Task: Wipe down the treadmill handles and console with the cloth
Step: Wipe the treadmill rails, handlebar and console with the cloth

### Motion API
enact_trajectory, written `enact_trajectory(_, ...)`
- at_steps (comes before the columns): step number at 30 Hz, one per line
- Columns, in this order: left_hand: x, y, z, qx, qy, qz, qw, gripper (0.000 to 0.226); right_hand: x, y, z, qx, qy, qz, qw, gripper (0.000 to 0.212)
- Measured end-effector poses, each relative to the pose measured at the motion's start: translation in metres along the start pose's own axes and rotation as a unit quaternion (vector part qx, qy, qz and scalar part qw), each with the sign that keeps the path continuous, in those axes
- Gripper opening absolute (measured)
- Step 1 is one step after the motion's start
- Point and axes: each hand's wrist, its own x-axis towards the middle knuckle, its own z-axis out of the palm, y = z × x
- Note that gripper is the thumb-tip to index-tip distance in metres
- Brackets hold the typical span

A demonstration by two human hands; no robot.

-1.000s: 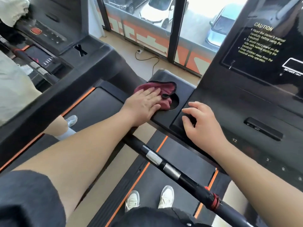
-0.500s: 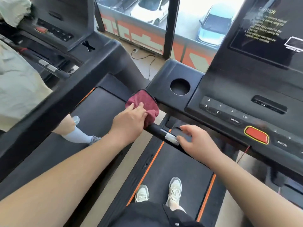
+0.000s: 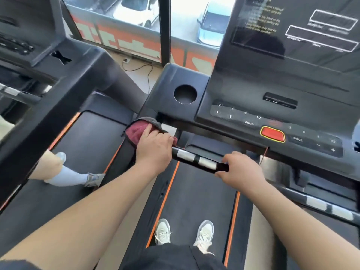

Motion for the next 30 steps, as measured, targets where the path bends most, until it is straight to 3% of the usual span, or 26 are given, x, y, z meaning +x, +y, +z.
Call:
enact_trajectory(2,-0.003,0.02,0.006,-0.068,0.039,-0.067,0.995,0.034,0.002,0.001,0.0,-0.003,0.006,-0.006,1.0,0.037)
enact_trajectory(4,-0.009,0.041,0.013,-0.121,0.066,-0.075,0.988,0.031,0.003,0.002,0.002,-0.008,0.008,-0.013,1.0,0.038)
enact_trajectory(8,-0.029,0.041,0.018,-0.18,0.058,0.121,0.974,0.03,0.006,0.003,0.002,-0.023,0.005,-0.025,0.999,0.038)
enact_trajectory(10,-0.019,0.009,0.01,-0.137,0.023,0.163,0.977,0.039,0.007,0.003,0.002,-0.03,0.007,-0.031,0.999,0.037)
enact_trajectory(13,-0.003,-0.012,0.002,-0.035,-0.019,0.075,0.996,0.041,0.007,0.002,0.002,-0.033,0.006,-0.034,0.999,0.036)
enact_trajectory(16,-0.014,0.035,0.014,-0.052,0.052,-0.032,0.997,0.035,0.009,0.002,0.001,-0.034,0.005,-0.033,0.999,0.034)
enact_trajectory(17,-0.022,0.055,0.024,-0.078,0.072,-0.013,0.994,0.034,0.009,0.002,0.001,-0.033,0.006,-0.033,0.999,0.034)
enact_trajectory(19,-0.038,0.079,0.038,-0.122,0.097,0.1,0.983,0.034,0.009,0.002,0.002,-0.039,0.011,-0.037,0.998,0.033)
enact_trajectory(22,-0.03,0.046,0.03,-0.115,0.07,0.208,0.969,0.039,0.008,0.001,0.003,-0.046,0.016,-0.045,0.998,0.034)
enact_trajectory(25,-0.015,0.007,0.02,-0.058,0.086,0.114,0.988,0.036,0.007,0.001,0.004,-0.046,0.02,-0.043,0.998,0.033)
enact_trajectory(28,-0.026,0.046,0.022,-0.03,0.091,0.002,0.995,0.035,0.007,0.002,0.005,-0.036,0.025,-0.042,0.998,0.033)
enact_trajectory(30,-0.044,0.086,0.038,-0.08,0.091,0.044,0.992,0.037,0.007,0.001,0.006,-0.031,0.025,-0.039,0.998,0.033)
